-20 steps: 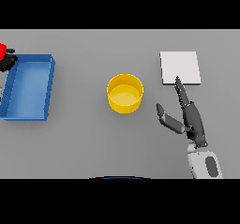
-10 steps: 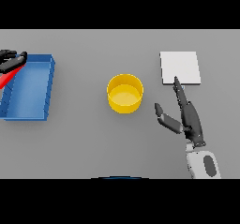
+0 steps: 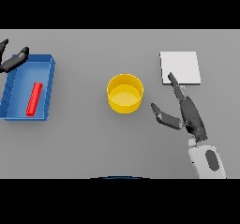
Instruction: Pick up the red beaker and tilt it to pour out 1 green nut into yellow bowl. Pick up the yellow bowl and place it on the metallic measuring scale.
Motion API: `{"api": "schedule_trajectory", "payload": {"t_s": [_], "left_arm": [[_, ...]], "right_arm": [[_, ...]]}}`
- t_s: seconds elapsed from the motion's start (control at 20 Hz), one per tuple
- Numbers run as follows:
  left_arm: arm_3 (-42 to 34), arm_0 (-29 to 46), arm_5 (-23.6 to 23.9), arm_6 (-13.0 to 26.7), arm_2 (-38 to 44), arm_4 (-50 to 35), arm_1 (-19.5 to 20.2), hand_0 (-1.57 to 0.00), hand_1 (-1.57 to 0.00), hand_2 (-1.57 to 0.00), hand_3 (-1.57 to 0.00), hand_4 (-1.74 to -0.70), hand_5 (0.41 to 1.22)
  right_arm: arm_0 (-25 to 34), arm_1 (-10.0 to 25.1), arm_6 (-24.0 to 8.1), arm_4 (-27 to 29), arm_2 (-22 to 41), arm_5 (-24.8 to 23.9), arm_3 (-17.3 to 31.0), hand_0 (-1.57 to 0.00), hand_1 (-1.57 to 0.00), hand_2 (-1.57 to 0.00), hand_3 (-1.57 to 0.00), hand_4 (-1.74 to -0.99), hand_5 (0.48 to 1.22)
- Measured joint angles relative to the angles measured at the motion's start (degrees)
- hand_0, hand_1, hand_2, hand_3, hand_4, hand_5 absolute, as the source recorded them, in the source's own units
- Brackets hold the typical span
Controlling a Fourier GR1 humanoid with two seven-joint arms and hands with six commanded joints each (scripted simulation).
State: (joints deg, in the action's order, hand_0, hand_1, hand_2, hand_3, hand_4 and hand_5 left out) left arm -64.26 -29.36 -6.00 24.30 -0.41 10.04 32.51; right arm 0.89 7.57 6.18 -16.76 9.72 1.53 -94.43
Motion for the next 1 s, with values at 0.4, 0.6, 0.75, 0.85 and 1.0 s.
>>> {"api": "schedule_trajectory", "payload": {"t_s": [0.4,0.6,0.75,0.85,1.0], "left_arm": [[-1.88,0.73,0.2,0.74,0.41,-1.48,-1.3,0.0,0.0,0.0,0.0,-0.81,0.688],[-1.59,1.28,-0.25,0.45,0.46,-1.89,-1.63,0.0,0.0,0.0,0.0,-0.81,0.687],[-2.44,1.74,-0.49,0.39,0.41,-1.83,-1.21,0.0,0.0,0.0,0.0,-0.81,0.692],[-2.39,2.05,-1.02,0.1,0.89,-2.35,-0.75,0.0,0.0,0.0,0.0,-0.81,0.695],[-2.6,2.19,-1.0,0.11,0.84,-2.25,-0.74,0.0,0.0,0.0,0.0,-0.81,0.695]], "right_arm": [[14.63,12.16,-0.96,-16.98,10.16,8.25,5.69,0.0,0.0,0.0,0.0,-1.15,0.63],[21.73,15.45,3.36,-23.39,16.04,12.1,9.59,0.0,0.0,0.0,0.0,-1.167,0.639],[26.26,15.36,5.42,-27.26,20.01,13.41,14.23,0.0,0.0,0.0,0.0,-1.156,0.642],[28.32,15.31,7.01,-28.53,21.93,14.77,16.25,0.0,0.0,0.0,0.0,-1.154,0.639],[32.48,14.38,8.41,-30.0,24.04,16.15,21.4,0.0,0.0,0.0,0.0,-1.155,0.646]]}}
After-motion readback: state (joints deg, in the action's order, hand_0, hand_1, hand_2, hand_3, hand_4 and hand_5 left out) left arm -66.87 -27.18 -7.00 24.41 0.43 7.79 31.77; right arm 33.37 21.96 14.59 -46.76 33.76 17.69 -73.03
